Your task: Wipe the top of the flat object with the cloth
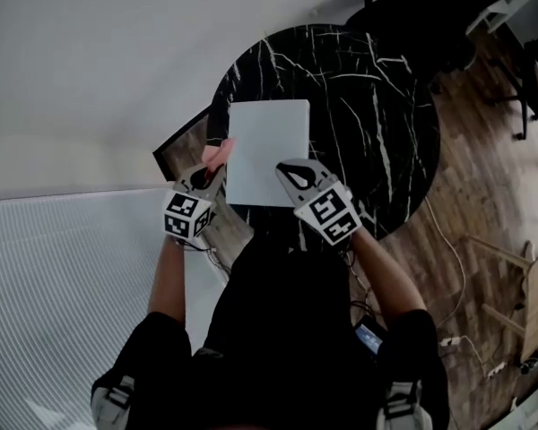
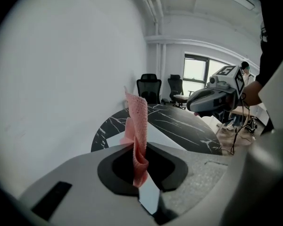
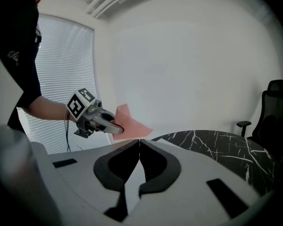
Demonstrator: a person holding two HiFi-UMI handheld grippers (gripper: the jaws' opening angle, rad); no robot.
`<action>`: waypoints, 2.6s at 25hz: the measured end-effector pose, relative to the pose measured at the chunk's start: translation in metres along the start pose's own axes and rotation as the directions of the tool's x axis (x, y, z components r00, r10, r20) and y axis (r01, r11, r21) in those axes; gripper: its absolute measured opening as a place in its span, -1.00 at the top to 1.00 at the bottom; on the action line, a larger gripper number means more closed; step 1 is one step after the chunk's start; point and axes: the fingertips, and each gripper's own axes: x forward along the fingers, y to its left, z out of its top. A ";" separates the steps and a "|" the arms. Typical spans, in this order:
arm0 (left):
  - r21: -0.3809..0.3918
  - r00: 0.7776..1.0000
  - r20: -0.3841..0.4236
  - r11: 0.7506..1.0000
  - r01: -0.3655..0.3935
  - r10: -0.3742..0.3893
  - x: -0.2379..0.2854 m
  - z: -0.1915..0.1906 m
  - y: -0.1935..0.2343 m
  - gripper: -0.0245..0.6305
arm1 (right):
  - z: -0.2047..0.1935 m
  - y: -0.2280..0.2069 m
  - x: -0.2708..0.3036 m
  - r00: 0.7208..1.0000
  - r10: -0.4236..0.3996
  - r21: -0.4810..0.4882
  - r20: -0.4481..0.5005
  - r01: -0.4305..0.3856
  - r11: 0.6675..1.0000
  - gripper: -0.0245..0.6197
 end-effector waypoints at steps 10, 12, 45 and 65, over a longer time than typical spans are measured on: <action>0.155 0.993 -0.074 0.982 0.107 -0.096 0.078 0.009 0.068 0.86 | -0.031 -0.018 0.053 0.986 -0.133 0.163 -0.096 0.148 0.975 0.94; 0.198 0.990 -0.091 0.972 0.124 -0.107 0.093 0.011 0.080 0.86 | -0.038 -0.022 0.062 0.979 -0.163 0.180 -0.119 0.182 0.967 0.94; 0.591 0.934 -0.355 0.766 0.252 -0.033 0.208 -0.049 0.082 0.85 | -0.111 -0.064 0.076 0.909 -0.375 0.407 -0.182 0.416 0.813 0.94; 0.567 0.934 -0.357 0.790 0.234 -0.021 0.185 -0.067 0.054 0.85 | -0.113 -0.060 0.075 0.923 -0.339 0.389 -0.183 0.385 0.837 0.94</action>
